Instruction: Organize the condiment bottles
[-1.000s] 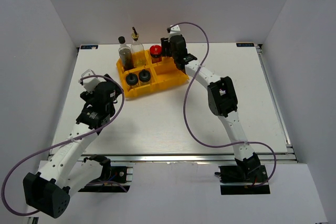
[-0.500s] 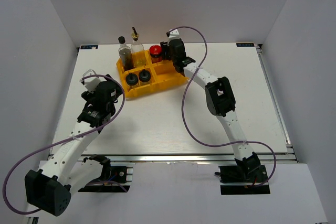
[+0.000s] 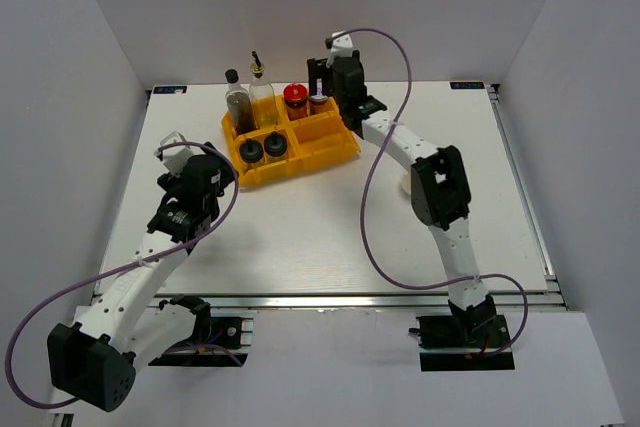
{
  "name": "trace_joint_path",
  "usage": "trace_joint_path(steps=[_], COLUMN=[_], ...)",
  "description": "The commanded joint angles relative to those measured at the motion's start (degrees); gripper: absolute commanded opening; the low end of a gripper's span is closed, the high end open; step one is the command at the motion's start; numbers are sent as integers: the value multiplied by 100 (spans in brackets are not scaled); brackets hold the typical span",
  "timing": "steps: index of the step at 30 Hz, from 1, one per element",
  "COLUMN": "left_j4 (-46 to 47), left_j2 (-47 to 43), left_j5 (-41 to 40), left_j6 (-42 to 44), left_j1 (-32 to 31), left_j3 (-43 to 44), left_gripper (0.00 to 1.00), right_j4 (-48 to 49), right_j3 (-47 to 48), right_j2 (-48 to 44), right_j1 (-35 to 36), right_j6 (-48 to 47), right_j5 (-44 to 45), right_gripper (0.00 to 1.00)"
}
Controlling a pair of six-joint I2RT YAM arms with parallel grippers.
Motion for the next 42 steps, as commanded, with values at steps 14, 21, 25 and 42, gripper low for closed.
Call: trace_joint_path(steps=[14, 21, 25, 42], left_j4=[-450, -406, -441, -406], left_j2=[-128, -251, -321, -357], left_j5=[1086, 1280, 1324, 1289], left_j6=[-323, -403, -403, -394], left_j1=[30, 30, 30, 30], left_j3=[190, 5, -48, -118], left_gripper=[98, 98, 98, 98], right_j4=[-2216, -2586, -2454, -2103], right_j3=[-5558, -6158, -6194, -6053], right_j2=[-5453, -5720, -5571, -4744], right_j1=[-574, -1260, -1392, -1630], right_j6=[1329, 1277, 1049, 978], right_j5=[1529, 729, 413, 281], right_gripper=[89, 89, 89, 88])
